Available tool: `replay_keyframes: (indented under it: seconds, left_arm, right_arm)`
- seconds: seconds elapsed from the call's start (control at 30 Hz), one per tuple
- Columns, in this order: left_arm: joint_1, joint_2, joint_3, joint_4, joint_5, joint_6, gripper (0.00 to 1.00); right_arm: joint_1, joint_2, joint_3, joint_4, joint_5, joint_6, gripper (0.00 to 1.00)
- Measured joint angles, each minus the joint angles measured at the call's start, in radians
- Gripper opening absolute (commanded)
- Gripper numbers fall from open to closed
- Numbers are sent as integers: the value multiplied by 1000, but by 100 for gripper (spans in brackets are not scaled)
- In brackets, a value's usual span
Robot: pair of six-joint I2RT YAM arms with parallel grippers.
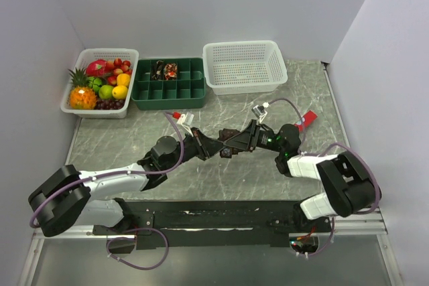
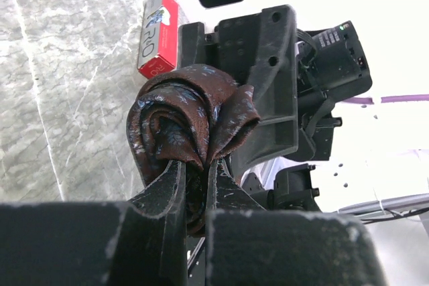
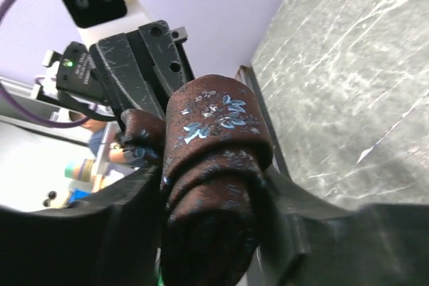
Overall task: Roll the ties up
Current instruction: Place the tie in the storage box.
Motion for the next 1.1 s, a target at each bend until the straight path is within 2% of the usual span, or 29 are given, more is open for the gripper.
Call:
replay_keyframes:
  seconds: [0.03,0.07,0.1,0.23,0.3,0.33,0.37,0.4,0.47,0.53,0.67,0.83,0.97,1.1]
  left_arm:
    - [2,0,0,-4,-1,-2,1]
    - [5,-2,-1,-5,-1,-8,1]
    - [7,-5,-1,-7,-2,-11,1]
    - [10,-8,-2,-10,-6,-26,3]
    - [10,-8,-2,-8,-6,-26,13]
    - [10,-8,-2,-8,-6,-26,22]
    - [10,-8,-2,-8,-7,-25,45]
    - [10,-8,-2,-10,-10,-24,55]
    - [14,-12,-3,-26,-30,-6,73]
    - [27,-19,-3,-64,-56,-4,81]
    - [60,-58,-6,-121,-67,-6,87]
    - [151,-162,-8,-191,-32,7,90]
    - [240,-217,6,-240,6,28,91]
    - [333,-201,62,-329,40,54,91]
  right_arm:
    - [0,13,0,22,-3,19,26]
    - [-3,24,0,37,-6,35,9]
    - [-4,34,0,53,-8,46,2]
    - [-10,52,0,91,-14,80,0]
    - [-10,52,0,95,-14,89,0]
    - [-10,52,0,96,-14,91,0]
    - [-10,51,0,96,-14,91,0]
    - [-10,51,0,96,-13,90,0]
    - [-14,39,1,86,-11,74,0]
    - [-17,10,6,47,-3,43,0]
    - [-13,-61,52,-127,23,-55,0]
    - [-1,-121,171,-448,114,-218,0]
    - [-2,-121,256,-655,199,-319,0]
    - [-2,-66,378,-818,270,-400,0]
